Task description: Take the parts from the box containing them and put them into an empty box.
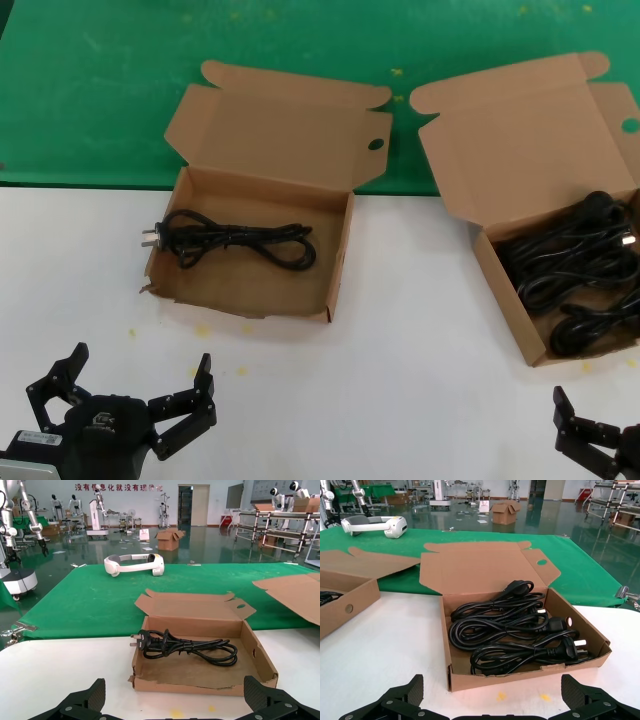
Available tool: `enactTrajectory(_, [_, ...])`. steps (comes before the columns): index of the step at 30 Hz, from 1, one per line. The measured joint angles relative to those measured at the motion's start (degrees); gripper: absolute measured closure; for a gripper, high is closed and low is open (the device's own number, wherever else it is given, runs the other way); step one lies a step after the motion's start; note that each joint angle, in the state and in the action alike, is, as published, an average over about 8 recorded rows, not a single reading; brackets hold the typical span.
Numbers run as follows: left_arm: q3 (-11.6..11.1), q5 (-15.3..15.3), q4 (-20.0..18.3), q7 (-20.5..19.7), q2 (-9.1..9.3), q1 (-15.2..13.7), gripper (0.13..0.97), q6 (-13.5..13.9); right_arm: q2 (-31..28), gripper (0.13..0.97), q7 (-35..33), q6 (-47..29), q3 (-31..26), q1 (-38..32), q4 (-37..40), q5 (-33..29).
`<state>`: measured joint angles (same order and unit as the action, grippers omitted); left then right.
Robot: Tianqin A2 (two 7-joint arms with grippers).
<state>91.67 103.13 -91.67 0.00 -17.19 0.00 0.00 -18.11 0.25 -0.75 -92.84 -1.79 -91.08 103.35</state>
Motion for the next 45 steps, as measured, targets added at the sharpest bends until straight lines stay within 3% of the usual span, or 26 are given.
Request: enactTrajectory(45, [0.0,0.0,0.0,0.0,0.00,0.0,0.132,0.0,0.0,0.129,0.0,0.0,0.0,0.0,0.0,0.0])
